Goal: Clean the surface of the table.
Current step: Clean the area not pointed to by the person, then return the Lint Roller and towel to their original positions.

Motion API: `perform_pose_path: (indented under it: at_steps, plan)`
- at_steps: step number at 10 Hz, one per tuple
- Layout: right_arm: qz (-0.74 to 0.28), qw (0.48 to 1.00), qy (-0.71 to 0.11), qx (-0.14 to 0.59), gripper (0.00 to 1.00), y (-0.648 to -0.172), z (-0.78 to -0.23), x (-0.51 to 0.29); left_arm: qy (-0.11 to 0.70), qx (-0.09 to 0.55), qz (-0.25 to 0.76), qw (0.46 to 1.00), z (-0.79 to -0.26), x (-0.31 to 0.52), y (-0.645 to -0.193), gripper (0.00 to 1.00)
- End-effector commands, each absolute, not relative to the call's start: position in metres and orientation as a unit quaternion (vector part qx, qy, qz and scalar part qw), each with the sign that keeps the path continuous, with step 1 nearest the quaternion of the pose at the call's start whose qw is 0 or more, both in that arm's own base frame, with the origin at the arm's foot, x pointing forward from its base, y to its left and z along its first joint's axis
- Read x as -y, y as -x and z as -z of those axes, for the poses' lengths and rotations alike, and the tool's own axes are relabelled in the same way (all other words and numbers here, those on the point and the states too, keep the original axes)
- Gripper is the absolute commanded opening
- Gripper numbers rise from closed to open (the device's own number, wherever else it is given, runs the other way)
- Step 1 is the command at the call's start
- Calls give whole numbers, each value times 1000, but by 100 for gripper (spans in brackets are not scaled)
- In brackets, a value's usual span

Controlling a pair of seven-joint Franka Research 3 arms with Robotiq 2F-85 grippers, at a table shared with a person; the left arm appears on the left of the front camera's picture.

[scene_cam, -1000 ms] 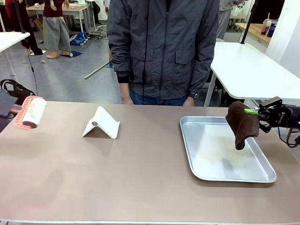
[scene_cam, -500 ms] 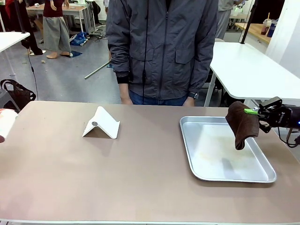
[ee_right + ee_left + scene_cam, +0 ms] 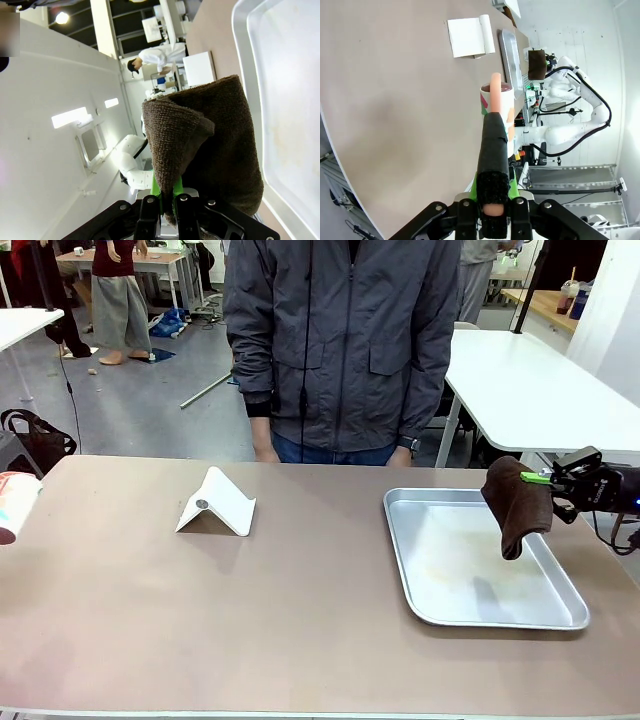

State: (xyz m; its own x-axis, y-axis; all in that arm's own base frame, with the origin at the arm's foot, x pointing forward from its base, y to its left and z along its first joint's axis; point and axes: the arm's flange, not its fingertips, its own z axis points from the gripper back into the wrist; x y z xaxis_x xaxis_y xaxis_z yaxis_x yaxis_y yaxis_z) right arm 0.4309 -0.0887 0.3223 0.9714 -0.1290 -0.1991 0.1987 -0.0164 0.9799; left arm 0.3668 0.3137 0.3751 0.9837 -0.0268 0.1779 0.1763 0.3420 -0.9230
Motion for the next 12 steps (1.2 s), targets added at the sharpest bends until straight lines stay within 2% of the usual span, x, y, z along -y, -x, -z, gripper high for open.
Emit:
perform_pose_path:
  at_steps: [1, 12]
  plan:
    - [114, 700, -704, -23, 0, -430, -325, 88, 569, 66, 55, 818, -378, -309, -362, 22]
    - [114, 700, -704, -23, 0, -430, -325, 88, 569, 66, 55, 818, -378, -309, -362, 22]
